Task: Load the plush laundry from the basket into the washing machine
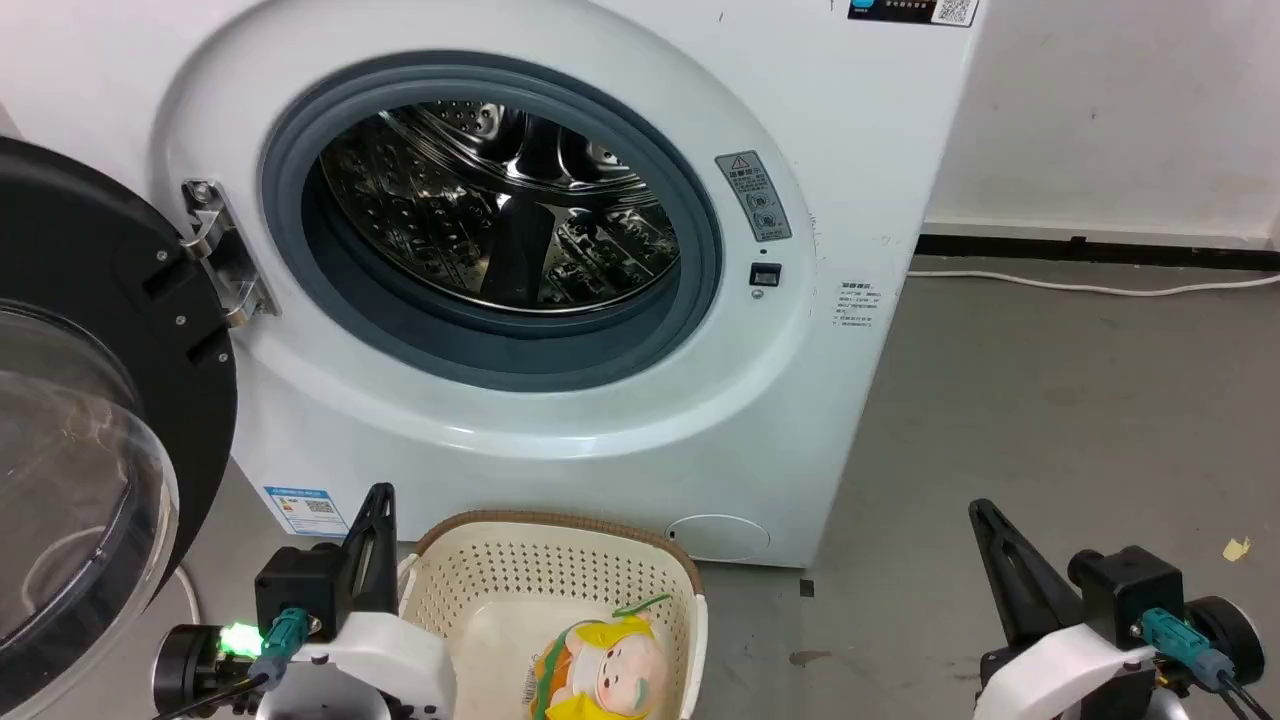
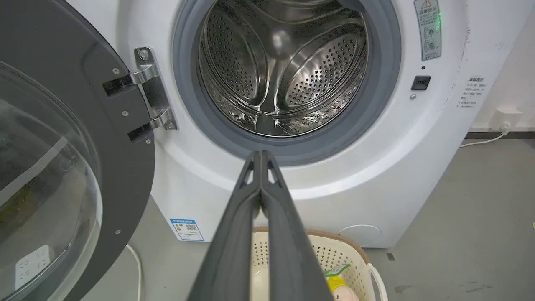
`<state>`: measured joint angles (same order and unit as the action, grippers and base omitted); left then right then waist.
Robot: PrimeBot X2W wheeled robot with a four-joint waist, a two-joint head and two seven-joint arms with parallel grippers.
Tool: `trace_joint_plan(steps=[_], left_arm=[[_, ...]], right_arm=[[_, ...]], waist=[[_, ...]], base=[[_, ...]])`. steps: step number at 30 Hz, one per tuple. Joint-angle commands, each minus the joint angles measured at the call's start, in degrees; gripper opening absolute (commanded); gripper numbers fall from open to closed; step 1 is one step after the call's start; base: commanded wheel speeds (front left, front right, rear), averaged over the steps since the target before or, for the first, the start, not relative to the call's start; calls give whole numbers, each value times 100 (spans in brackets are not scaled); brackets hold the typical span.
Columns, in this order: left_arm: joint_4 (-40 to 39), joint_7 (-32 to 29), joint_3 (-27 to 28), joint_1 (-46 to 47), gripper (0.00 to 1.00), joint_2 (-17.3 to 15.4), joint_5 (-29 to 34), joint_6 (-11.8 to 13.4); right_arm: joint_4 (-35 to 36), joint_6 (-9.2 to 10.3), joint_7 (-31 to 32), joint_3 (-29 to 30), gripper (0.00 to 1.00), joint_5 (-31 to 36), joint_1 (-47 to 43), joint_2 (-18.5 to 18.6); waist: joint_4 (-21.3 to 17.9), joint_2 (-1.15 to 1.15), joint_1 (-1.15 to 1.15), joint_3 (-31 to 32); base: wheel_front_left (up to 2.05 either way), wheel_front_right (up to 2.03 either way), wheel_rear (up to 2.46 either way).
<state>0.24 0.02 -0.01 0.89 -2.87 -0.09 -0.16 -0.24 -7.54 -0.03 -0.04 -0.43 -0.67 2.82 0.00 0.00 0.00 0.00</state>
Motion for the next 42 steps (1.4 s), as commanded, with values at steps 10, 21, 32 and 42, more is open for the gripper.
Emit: trace_joint_plan(steps=[10, 21, 32, 42], left_arm=[[-24, -2, 1, -89, 0, 0, 9, 16], [-24, -2, 1, -89, 0, 0, 9, 16], [-24, -2, 1, -89, 0, 0, 9, 16], [-9, 74, -70, 3, 100, 0, -8, 42]], right_arm=[[24, 5, 3, 4, 0, 43, 67, 6], [24, 5, 3, 4, 0, 43, 67, 6], [24, 5, 3, 4, 0, 43, 67, 6], [6, 0, -74, 25, 100, -87, -6, 0]], waist=[[0, 0, 0, 0], [0, 0, 0, 0], [0, 0, 0, 0], [-8, 0, 0, -26]], base=[[0, 0, 0], [0, 0, 0], [0, 0, 0], [0, 0, 0]])
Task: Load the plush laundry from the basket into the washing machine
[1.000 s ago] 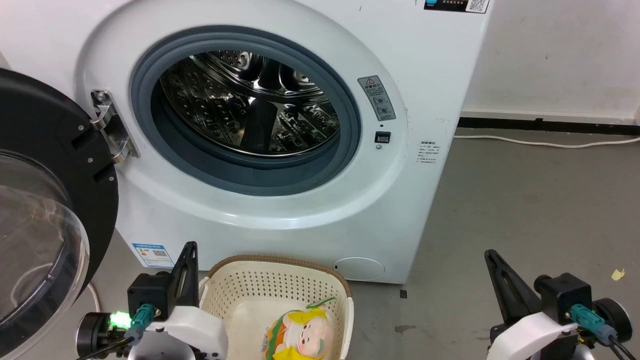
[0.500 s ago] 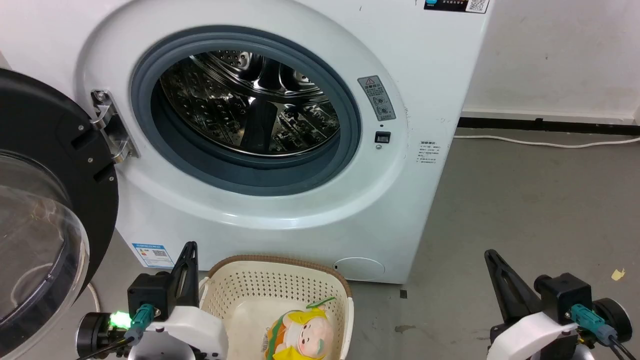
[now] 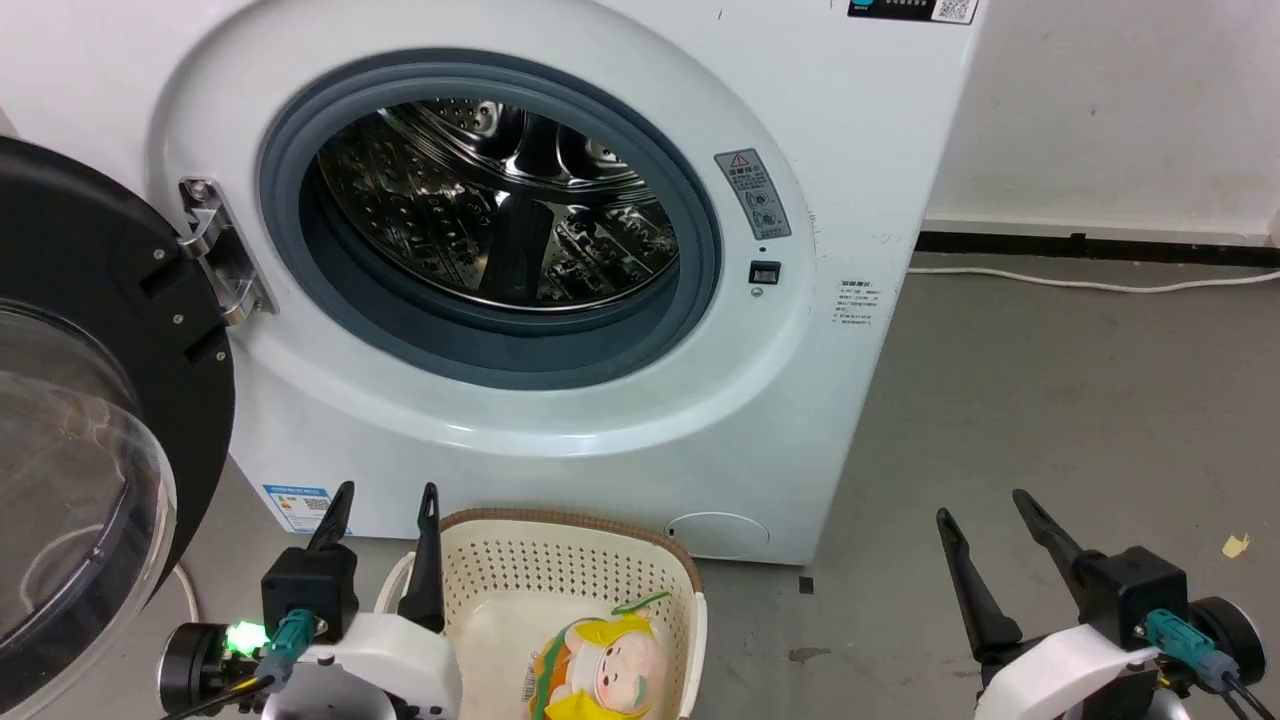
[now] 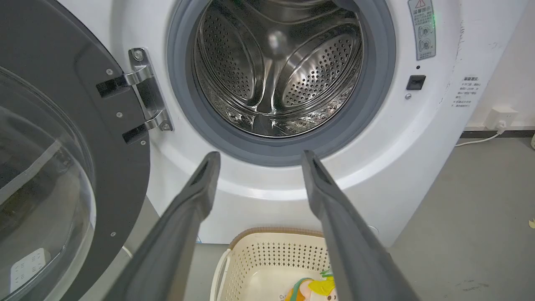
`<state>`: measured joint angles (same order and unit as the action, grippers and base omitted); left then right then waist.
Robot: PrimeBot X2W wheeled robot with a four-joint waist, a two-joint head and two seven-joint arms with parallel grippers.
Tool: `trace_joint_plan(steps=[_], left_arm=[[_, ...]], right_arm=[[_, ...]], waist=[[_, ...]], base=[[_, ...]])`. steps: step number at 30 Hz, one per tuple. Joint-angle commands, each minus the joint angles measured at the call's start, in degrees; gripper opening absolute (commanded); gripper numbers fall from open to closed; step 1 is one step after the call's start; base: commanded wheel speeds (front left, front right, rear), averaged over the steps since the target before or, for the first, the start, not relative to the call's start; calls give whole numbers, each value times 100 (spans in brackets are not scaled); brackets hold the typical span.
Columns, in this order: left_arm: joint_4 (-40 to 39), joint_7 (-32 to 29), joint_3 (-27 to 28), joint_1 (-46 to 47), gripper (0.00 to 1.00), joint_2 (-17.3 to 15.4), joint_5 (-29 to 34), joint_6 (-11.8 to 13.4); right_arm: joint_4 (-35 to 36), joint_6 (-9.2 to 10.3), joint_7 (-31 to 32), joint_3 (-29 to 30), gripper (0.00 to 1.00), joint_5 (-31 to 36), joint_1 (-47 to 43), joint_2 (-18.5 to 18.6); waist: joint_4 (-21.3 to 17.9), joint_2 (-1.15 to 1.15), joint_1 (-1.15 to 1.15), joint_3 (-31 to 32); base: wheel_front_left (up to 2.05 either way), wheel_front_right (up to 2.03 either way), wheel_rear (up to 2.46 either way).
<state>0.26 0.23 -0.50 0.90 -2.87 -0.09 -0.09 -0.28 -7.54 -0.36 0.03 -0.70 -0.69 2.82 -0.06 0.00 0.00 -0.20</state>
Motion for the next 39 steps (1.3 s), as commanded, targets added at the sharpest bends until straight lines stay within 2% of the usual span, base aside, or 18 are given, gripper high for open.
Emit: trace_joint_plan(steps=[1, 15, 39], left_arm=[[-13, 65, -32, 4, 100, 0, -8, 43], [91, 233, -225, 218, 100, -29, 10, 88], [1692, 346, -635, 1288, 100, -249, -32, -144]], right_arm=[[13, 0, -53, 25, 100, -72, -1, 0], [84, 1, -221, 141, 100, -295, 151, 1], [214, 2, -532, 106, 100, -706, 560, 2]], waist=[[-5, 0, 0, -16], [-151, 0, 0, -455], [-687, 0, 0, -1692]], base=[[0, 0, 0], [0, 0, 0], [0, 0, 0]])
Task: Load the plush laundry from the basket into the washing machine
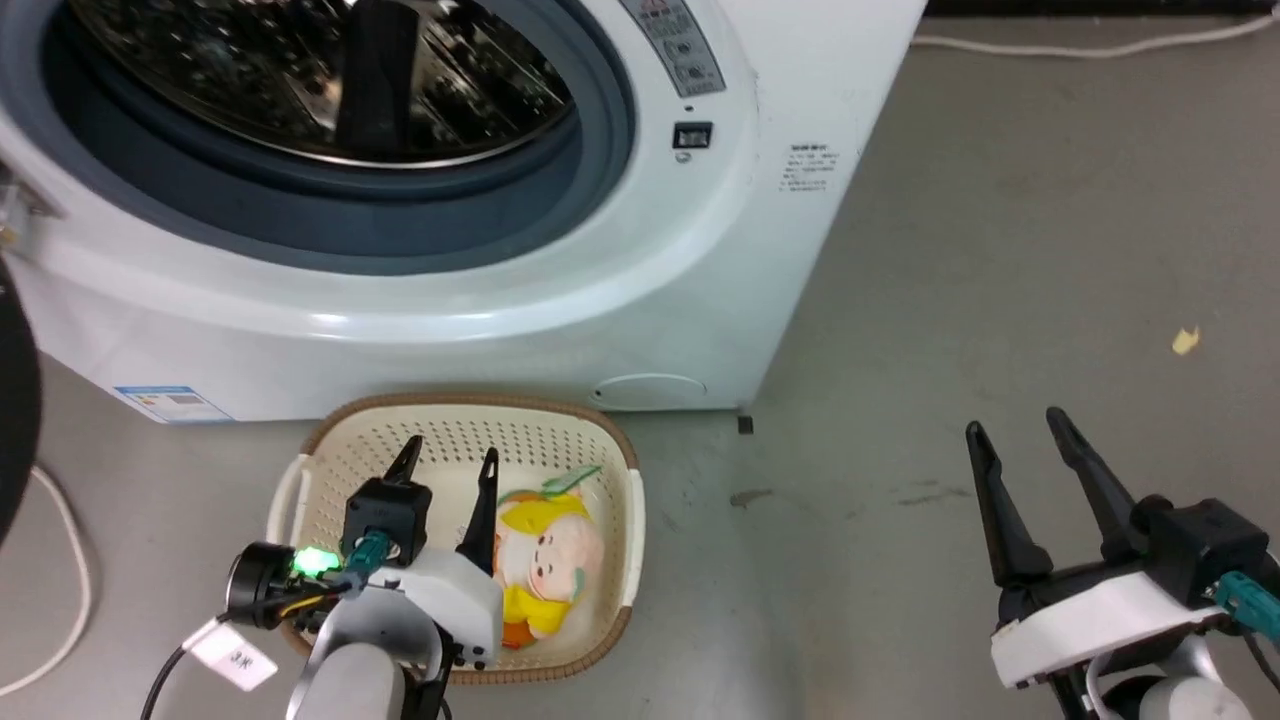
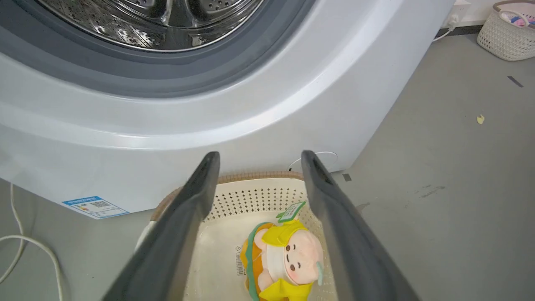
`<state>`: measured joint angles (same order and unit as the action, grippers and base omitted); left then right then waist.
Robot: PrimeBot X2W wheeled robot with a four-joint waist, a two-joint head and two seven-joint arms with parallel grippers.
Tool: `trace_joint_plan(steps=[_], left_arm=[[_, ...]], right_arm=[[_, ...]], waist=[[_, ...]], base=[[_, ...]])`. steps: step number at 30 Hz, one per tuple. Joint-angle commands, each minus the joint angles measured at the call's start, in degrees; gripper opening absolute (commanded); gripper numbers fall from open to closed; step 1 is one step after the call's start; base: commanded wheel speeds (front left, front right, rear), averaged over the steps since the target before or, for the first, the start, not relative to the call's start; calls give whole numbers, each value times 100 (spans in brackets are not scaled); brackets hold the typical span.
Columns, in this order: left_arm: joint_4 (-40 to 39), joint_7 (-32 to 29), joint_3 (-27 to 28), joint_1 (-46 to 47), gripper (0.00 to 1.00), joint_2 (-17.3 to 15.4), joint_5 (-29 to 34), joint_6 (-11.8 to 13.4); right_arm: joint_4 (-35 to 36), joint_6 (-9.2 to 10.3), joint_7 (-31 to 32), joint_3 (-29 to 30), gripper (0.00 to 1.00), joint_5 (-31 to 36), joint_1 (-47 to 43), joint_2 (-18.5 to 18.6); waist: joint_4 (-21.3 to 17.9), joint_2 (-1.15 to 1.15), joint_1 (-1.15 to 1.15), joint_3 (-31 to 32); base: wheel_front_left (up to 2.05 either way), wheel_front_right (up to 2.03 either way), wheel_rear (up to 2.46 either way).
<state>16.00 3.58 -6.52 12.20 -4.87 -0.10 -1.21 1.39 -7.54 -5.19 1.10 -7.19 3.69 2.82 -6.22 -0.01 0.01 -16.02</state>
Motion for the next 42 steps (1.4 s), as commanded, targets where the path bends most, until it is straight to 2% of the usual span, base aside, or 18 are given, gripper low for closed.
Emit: trace_joint_plan(steps=[1, 10, 22, 32, 42], left_arm=[[205, -4, -45, 212, 100, -58, -45, -48], [958, -191, -198, 657, 100, -167, -135, -176], [2266, -756, -300, 1465, 100, -357, -456, -285], [3037, -1428, -370, 2086, 100, -453, -661, -211], [3652, -1678, -532, 2592, 100, -623, -792, -228]], right_arm=[[51, 2, -60, 0, 100, -77, 142, 2], [94, 2, -156, -22, 100, -244, 281, 3], [154, 3, -323, -40, 100, -578, 505, 3], [242, 3, -443, -46, 100, -828, 707, 4], [304, 4, -563, -138, 100, -1136, 852, 4]], waist=[[-94, 1, 0, -158], [-286, 1, 0, -545], [-626, 1, 0, -1279], [-846, 1, 0, -1852], [-1088, 1, -1, -2382]], base=[[0, 0, 0], [0, 0, 0], [0, 0, 0], [0, 0, 0], [0, 0, 0]])
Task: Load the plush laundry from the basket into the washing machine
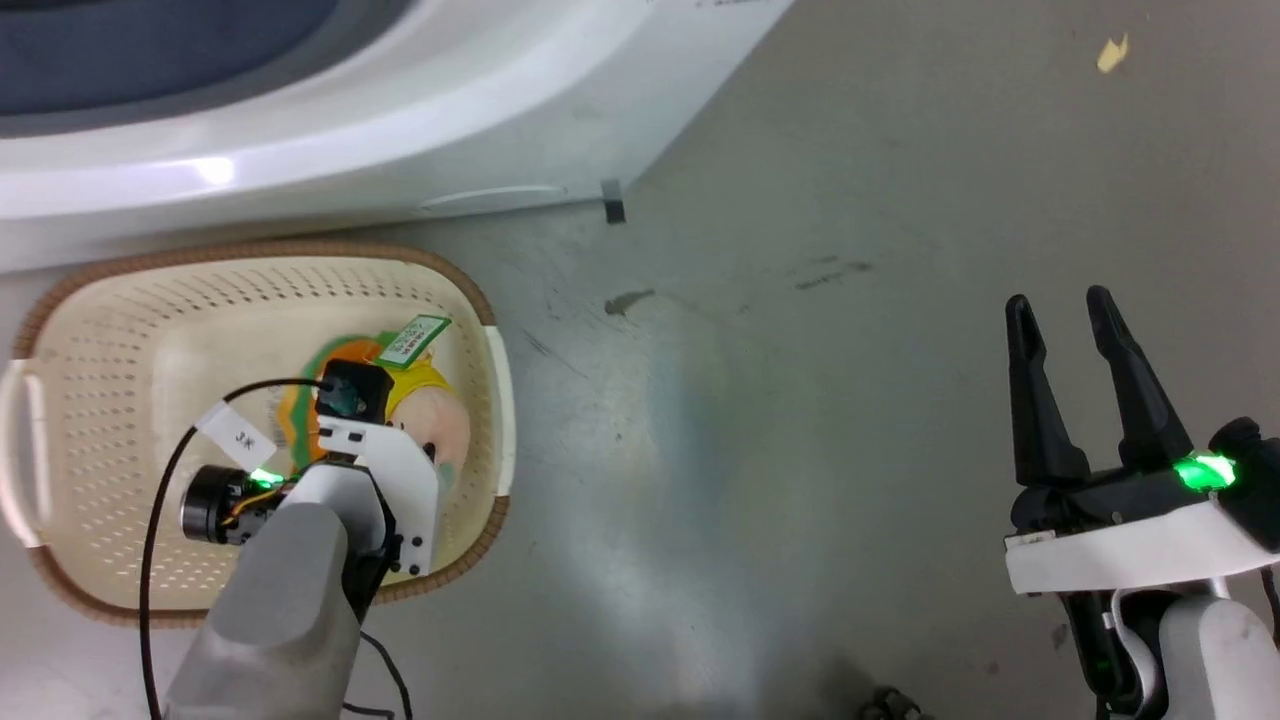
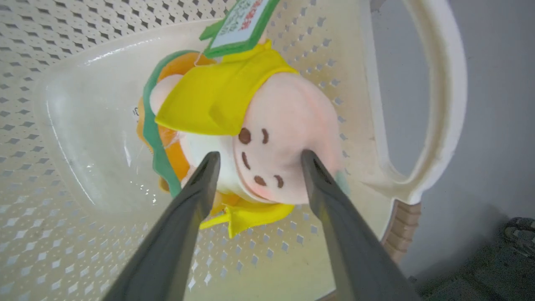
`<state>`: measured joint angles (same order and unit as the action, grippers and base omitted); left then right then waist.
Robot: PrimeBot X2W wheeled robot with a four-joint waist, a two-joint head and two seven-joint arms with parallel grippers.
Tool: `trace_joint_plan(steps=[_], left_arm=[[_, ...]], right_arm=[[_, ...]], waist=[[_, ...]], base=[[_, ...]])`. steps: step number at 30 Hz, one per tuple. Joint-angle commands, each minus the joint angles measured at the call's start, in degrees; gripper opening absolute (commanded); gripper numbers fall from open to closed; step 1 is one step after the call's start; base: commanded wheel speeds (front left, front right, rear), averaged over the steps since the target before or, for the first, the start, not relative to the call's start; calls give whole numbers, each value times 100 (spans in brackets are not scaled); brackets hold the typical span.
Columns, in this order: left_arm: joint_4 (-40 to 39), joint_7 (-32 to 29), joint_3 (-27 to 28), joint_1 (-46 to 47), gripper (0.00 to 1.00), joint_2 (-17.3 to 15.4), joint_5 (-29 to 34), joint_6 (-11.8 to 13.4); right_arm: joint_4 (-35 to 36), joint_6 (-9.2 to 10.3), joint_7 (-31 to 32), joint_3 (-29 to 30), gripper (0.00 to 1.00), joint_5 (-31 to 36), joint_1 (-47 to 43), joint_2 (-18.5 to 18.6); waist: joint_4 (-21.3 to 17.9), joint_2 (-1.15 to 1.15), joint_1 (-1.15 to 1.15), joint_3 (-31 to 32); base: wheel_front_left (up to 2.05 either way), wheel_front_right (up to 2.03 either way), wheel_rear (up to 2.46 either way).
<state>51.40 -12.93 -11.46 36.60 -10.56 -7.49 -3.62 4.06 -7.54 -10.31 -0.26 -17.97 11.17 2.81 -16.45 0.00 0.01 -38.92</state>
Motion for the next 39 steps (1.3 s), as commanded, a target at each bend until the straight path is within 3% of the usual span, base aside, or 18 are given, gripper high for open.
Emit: trace_joint_plan(steps=[1, 8, 10, 22, 34, 39], left_arm=[[171, -36, -61, 205, 100, -61, -65, 1], [587, -39, -163, 560, 100, -136, -161, 129], [709, -29, -198, 628, 0, -178, -185, 149], [1429, 444, -243, 755, 0, -234, -551, 175], [2054, 1789, -404, 316, 0, 83, -939, -170], [1985, 2460, -555, -170, 0, 249, -1019, -330]], right_arm=[[50, 4, -63, 1, 100, -78, 110, 5], [96, 4, -146, 29, 100, -224, 144, 6], [88, 4, -170, 20, 100, -277, 176, 6], [96, 5, -314, 97, 100, -376, 320, 6], [253, 5, -458, 356, 100, -29, -78, 7], [297, 5, -469, 398, 100, 163, -364, 7]], waist=[[-82, 0, -1, -140], [-210, 0, -1, -462], [-258, 0, -1, -536], [-273, 0, -1, -351], [308, 0, -1, 1069], [765, 0, -1, 1796]], base=[[0, 0, 0], [0, 0, 0], [0, 0, 0], [0, 0, 0], [0, 0, 0], [0, 0, 0]])
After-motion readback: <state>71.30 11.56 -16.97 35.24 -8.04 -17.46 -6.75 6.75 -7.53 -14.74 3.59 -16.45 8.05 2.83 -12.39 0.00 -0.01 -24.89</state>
